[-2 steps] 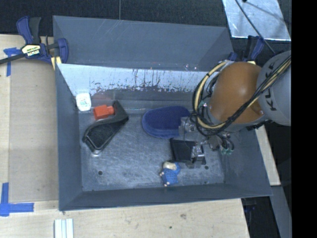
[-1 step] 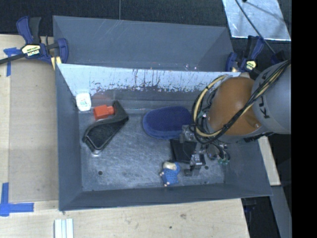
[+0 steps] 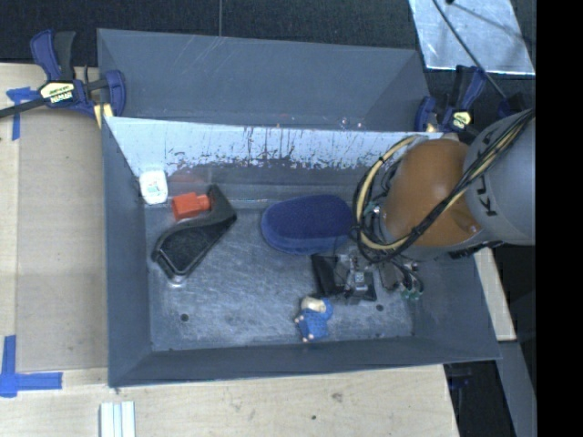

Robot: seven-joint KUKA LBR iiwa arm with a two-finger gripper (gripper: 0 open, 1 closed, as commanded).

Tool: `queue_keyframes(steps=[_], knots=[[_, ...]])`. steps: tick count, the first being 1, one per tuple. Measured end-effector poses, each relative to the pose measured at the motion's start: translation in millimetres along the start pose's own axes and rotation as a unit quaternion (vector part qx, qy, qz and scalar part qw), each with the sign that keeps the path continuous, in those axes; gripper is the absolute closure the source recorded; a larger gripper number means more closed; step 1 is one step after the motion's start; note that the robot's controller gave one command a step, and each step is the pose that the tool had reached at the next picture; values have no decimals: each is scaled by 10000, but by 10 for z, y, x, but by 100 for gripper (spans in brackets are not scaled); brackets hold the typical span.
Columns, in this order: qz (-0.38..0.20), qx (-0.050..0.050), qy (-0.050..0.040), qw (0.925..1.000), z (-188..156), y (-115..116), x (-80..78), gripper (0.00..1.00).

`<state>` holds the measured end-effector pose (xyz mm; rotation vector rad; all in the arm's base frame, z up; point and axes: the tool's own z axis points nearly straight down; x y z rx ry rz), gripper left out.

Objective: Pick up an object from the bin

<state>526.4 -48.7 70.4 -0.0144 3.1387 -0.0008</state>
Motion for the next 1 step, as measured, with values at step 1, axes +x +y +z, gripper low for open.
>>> queue_keyframes(steps=[1], knots=[[2,7,-51,10000,-1336,-63,-210,100]])
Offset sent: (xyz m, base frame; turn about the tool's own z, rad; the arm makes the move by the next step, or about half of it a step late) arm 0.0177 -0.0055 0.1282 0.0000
